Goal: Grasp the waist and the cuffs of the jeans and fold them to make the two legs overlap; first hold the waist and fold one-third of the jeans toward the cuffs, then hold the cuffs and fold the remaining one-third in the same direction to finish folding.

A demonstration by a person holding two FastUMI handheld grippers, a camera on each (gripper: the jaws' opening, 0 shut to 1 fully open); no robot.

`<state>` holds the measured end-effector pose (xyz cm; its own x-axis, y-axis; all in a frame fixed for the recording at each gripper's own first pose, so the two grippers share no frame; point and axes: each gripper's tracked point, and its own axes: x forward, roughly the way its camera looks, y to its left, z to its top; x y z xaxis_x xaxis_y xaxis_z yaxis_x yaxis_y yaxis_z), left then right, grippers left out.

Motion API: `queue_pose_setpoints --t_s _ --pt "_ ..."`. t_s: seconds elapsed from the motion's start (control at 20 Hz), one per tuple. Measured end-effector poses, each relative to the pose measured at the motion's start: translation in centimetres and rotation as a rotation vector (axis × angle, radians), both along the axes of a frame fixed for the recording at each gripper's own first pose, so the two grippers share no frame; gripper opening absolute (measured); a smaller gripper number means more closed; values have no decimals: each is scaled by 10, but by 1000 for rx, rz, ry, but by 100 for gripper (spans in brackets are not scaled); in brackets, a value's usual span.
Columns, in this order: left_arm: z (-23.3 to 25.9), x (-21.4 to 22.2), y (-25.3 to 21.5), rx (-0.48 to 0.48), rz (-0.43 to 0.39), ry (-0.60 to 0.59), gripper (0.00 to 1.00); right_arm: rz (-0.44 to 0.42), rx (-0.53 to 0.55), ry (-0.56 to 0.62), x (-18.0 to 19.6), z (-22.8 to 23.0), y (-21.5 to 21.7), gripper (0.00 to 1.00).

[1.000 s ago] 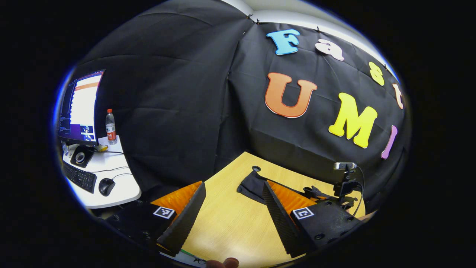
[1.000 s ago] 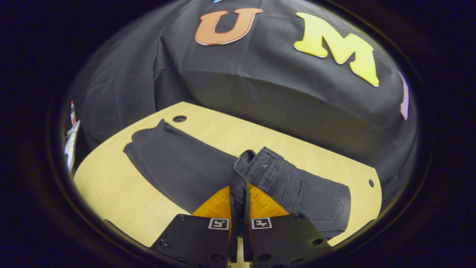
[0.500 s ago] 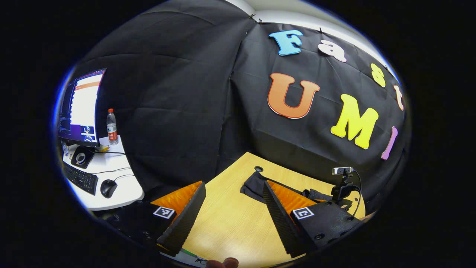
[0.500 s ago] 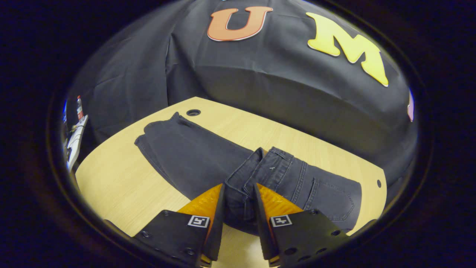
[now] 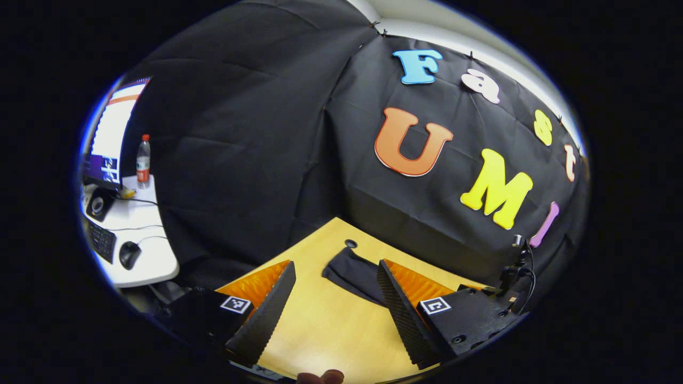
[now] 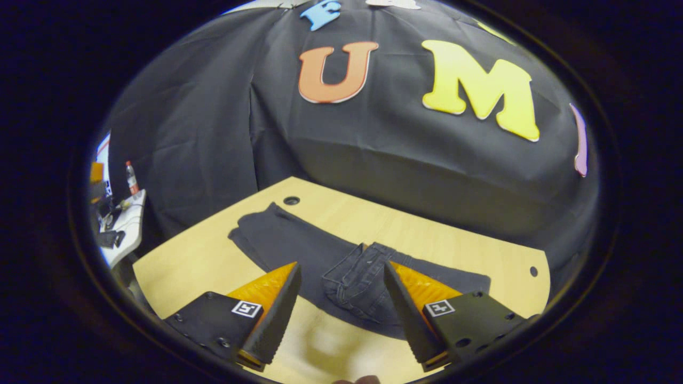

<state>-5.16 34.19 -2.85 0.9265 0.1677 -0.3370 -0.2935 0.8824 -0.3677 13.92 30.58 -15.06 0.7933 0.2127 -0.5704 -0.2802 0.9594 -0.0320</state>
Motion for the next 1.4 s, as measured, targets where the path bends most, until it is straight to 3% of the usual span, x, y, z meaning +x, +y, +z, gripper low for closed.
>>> queue_pose_setpoints --t_s 0.25,0.55,0.95,1.25,1.4 --pt "-28 49 -10 -103 -85 -45 99 -58 -2 -132 -33 95 -58 94" --pt "-91 109 -26 -421 -100 18 99 -175 -58 -185 -84 151 -127 96" --pt "-169 158 -20 -704 -62 127 99 -348 -44 -138 -124 154 -182 94" --pt "-211 179 -10 -872 7 215 98 -375 -72 -108 -140 149 -188 99" --pt "-227 188 -4 -886 35 239 98 -395 -78 -94 -141 147 -191 96"
